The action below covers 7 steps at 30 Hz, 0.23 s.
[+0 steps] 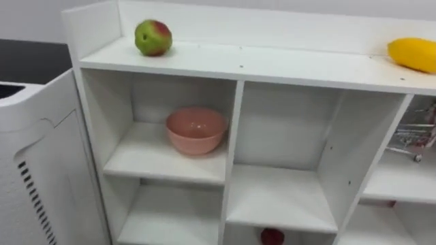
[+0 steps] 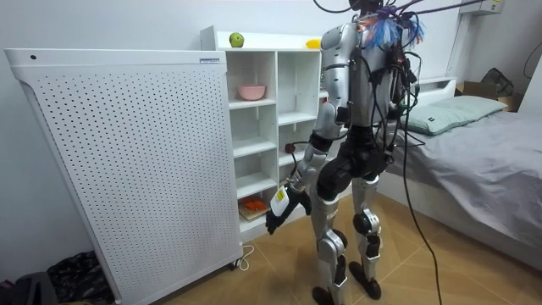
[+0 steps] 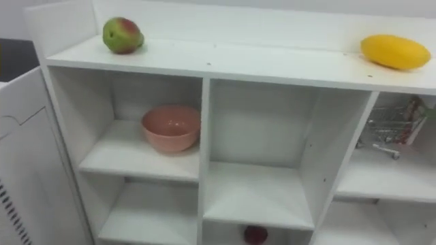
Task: Arrange fruit in the closet
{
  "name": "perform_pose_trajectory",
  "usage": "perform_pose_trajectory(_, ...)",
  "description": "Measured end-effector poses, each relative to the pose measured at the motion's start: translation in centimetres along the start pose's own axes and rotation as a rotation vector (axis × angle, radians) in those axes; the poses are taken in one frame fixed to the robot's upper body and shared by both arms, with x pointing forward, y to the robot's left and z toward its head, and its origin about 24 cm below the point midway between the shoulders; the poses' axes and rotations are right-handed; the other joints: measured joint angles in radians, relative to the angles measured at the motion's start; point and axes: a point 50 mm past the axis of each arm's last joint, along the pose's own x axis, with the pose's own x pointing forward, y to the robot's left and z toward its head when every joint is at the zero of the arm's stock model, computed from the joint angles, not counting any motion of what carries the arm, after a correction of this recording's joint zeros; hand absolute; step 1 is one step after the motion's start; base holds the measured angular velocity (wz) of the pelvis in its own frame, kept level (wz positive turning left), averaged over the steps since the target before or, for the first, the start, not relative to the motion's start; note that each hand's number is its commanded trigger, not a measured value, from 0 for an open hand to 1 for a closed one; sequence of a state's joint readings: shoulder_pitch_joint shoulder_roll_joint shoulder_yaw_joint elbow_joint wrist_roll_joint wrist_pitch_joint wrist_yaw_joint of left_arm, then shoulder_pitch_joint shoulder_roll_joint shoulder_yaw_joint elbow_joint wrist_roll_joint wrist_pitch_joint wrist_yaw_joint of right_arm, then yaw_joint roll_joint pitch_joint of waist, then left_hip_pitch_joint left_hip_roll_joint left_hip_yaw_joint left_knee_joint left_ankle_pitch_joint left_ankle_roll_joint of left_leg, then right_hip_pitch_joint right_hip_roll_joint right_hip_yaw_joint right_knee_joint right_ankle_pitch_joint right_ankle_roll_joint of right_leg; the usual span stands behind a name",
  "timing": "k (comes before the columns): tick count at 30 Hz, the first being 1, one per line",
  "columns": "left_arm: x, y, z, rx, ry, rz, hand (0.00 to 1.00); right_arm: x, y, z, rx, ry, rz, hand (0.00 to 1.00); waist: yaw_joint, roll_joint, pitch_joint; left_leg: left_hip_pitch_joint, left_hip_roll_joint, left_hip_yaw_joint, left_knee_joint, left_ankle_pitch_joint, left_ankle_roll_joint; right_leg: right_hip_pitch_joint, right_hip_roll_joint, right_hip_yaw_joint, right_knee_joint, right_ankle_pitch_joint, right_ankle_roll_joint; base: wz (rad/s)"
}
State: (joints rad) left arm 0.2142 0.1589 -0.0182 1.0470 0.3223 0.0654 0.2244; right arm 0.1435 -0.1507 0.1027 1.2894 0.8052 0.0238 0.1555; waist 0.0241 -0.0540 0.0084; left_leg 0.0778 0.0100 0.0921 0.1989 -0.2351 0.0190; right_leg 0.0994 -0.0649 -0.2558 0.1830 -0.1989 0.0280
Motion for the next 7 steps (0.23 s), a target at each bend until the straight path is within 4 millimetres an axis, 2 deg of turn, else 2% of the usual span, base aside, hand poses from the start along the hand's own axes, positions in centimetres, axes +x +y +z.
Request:
perform_pose_trajectory(3,-0.2,-0.6,-0.8,-0.012,0.045,-0.017,0.00,-0.1,-0.2,-0.7,-0.010,0.025,-0.011,0.00,-0.018,0.004,0.0002,0.018,0.005,0.011,-0.004,-0.005,-0.005,0.014,0.006,0.028,0.000,0.000,0.000,-0.17)
perform_pose_trajectory(7,-0.4,-1.1,-1.9,-0.001,0.105,-0.054,0.00,-0.1,-0.5,-1.0,-0.009,0.048,-0.022,0.00,-0.028,0.006,-0.0010,0.030,0.013,0.030,-0.005,-0.009,-0.010,0.017,0.014,0.042,0.001,0.001,-0.001,-0.16)
